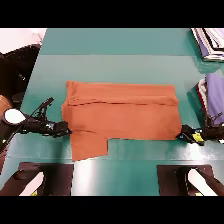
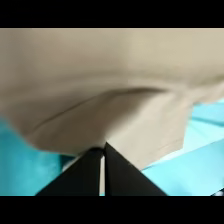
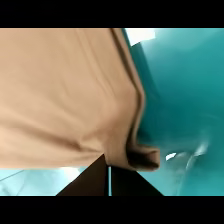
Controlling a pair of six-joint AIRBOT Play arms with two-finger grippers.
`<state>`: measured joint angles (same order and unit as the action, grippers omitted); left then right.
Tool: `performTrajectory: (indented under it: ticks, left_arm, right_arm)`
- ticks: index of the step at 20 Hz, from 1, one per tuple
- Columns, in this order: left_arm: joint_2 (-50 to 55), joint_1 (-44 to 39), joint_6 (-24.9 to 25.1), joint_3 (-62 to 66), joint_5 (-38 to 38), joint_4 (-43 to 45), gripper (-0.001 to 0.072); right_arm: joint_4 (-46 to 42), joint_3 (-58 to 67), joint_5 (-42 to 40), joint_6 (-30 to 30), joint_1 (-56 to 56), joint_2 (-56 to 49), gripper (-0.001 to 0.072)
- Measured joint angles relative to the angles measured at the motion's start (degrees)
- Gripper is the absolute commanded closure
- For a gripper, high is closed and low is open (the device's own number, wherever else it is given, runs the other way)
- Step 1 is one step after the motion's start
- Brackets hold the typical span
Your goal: Fold the shirts.
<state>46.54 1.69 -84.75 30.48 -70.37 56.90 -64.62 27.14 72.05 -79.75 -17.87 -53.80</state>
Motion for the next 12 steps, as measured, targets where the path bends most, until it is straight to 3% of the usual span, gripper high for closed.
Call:
performTrajectory:
  ticks: [8, 12]
  left_arm:
    - [-15.1, 0.0, -7.8, 2.0, -17.0, 4.0, 0.0684]
    - [-14.9, -0.1, -8.2, 7.4, -15.5, 4.1, 0.0684]
  right_arm:
    - [-8.2, 7.5, 15.6, -0.4, 1.0, 15.3, 0.0699]
    - [-9.4, 13.2, 17.3, -1.0, 3.1, 14.7, 0.0698]
